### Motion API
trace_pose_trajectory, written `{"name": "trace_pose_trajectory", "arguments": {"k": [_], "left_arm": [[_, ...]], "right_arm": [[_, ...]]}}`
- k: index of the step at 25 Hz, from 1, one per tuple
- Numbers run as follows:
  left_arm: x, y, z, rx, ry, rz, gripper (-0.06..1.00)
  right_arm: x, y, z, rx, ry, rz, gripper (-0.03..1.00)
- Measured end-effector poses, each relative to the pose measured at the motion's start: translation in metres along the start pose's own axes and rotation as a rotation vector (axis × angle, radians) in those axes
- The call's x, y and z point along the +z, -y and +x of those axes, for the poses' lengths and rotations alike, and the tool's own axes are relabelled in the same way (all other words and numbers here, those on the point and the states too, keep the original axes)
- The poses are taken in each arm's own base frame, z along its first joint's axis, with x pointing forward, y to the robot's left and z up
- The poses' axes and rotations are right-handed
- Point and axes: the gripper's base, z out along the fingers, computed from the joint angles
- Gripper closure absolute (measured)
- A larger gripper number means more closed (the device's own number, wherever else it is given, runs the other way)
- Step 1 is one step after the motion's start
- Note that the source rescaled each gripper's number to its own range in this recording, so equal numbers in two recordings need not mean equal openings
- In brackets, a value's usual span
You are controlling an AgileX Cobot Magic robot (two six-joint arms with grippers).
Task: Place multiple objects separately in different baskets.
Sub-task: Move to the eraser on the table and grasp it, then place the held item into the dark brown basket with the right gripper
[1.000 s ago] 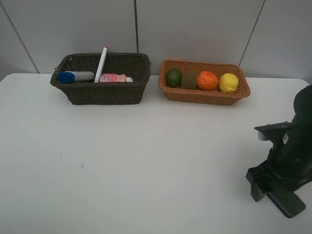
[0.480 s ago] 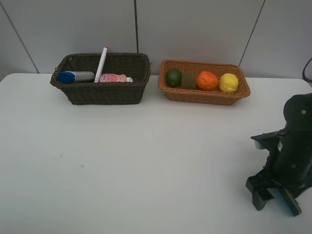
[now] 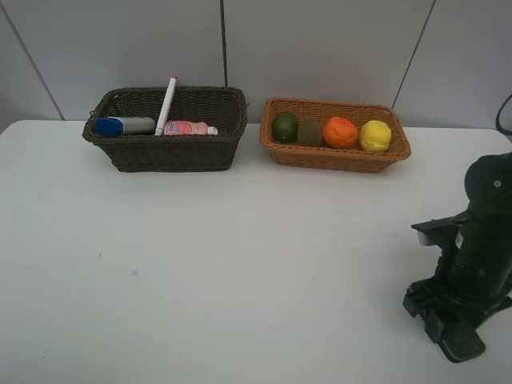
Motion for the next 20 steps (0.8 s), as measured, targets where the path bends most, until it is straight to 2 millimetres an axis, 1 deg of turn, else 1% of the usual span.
{"name": "trace_pose_trajectory", "arguments": {"k": [2,5,7,8,10,12,15,16,18,20], "left_arm": [[0.000,0.000,0.000,0.000,0.000,0.000,-0.06],[0.000,0.000,0.000,0.000,0.000,0.000,-0.06],[0.000,0.000,0.000,0.000,0.000,0.000,-0.06],[0.000,0.000,0.000,0.000,0.000,0.000,-0.06],[0.000,0.000,0.000,0.000,0.000,0.000,-0.06],[0.000,0.000,0.000,0.000,0.000,0.000,-0.06],[0.000,0.000,0.000,0.000,0.000,0.000,-0.06],[0.000,0.000,0.000,0.000,0.000,0.000,-0.06],[0.000,0.000,0.000,0.000,0.000,0.000,-0.06],[0.000,0.000,0.000,0.000,0.000,0.000,-0.06]], "right_arm": [[-0.002,0.000,0.000,0.000,-0.016,0.002,0.97],[-0.012,0.002,-0.007,0.004,-0.032,0.007,0.97],[-0.025,0.004,-0.014,0.009,-0.036,0.012,0.97],[-0.035,0.005,-0.019,0.013,-0.016,0.015,0.97],[-0.060,0.008,-0.029,0.023,0.040,0.021,0.97],[-0.093,0.012,-0.039,0.037,0.143,0.026,0.97],[-0.147,0.017,-0.057,0.044,0.320,0.033,0.97],[-0.161,0.018,-0.061,0.039,0.367,0.029,0.97],[-0.193,0.016,-0.071,0.013,0.481,0.008,0.97],[-0.217,0.009,-0.083,-0.022,0.581,-0.019,0.97]]}}
